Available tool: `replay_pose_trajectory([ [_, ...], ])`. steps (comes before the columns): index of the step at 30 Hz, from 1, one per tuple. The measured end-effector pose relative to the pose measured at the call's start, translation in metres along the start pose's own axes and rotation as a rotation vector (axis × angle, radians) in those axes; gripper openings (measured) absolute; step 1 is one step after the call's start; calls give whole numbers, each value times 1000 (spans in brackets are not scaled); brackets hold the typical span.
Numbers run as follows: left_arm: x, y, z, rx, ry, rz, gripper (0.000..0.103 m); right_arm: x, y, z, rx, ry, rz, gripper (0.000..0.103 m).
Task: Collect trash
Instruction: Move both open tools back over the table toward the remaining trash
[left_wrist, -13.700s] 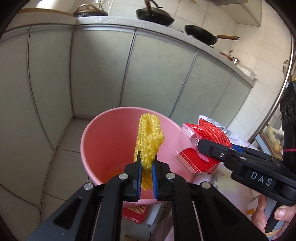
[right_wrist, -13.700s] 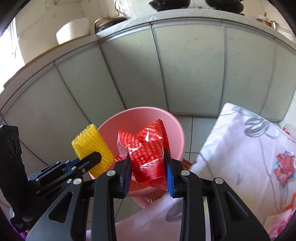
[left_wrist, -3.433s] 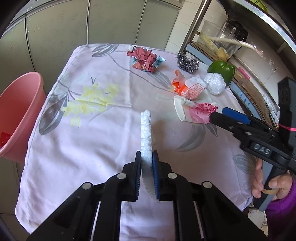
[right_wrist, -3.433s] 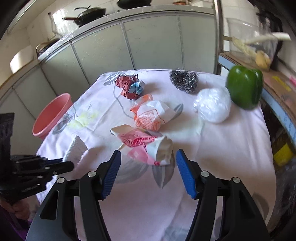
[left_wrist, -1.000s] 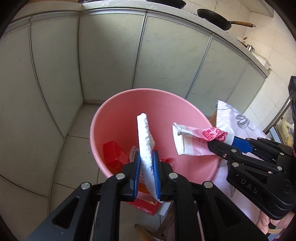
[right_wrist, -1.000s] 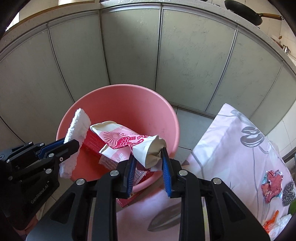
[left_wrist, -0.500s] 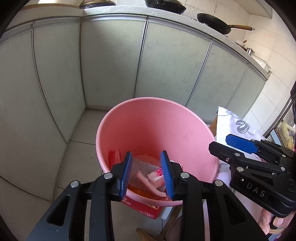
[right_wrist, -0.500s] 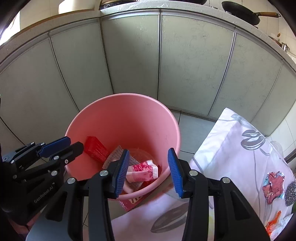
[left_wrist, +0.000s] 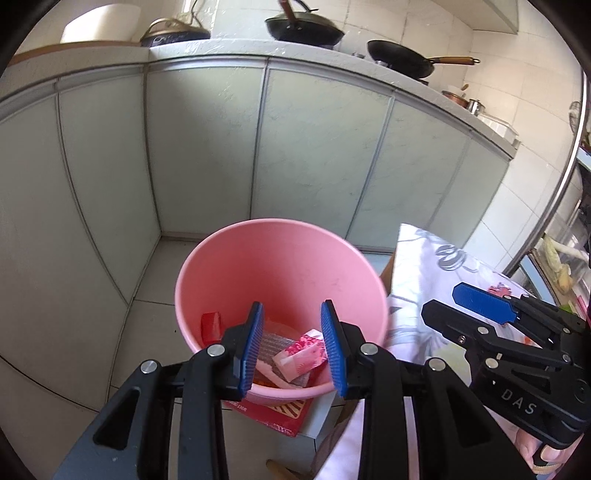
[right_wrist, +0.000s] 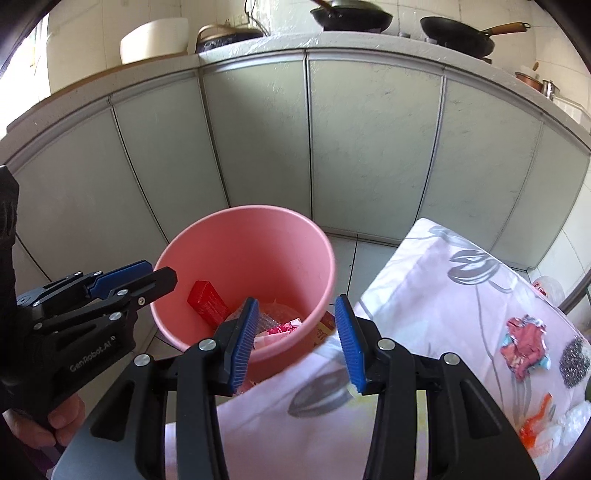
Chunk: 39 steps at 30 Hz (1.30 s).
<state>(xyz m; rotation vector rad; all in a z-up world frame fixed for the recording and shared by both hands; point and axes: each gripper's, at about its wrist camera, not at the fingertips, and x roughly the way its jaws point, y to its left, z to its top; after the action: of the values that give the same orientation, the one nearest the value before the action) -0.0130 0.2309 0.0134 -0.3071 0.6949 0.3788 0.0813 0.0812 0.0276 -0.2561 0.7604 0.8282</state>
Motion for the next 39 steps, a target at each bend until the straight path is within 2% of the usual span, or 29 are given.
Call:
replay_pose_trajectory([
  [4,-5,-14,1,26,-3,-23,31,-15,-7,-8,5,-15,-6,44],
  [10,-11,-40,-7,73,14,-81,37,-37,-26,-31,45,-18,-26,45],
  [14,-12,-63,-14,117,28,-129,41,-52,-42,-52,81,-16,-55,50],
  [19,-13,-89,-22,167,43,-189,41,-68,-63,-78,127,-8,-103,50],
  [24,-11,-120,-31,216,69,-248,41,-85,-92,-103,190,-10,-155,50],
  [31,-2,-160,-40,272,118,-316,41,-112,-147,-137,350,-28,-233,51],
  [39,14,-211,-40,324,162,-386,41,-129,-192,-162,454,-57,-301,51],
])
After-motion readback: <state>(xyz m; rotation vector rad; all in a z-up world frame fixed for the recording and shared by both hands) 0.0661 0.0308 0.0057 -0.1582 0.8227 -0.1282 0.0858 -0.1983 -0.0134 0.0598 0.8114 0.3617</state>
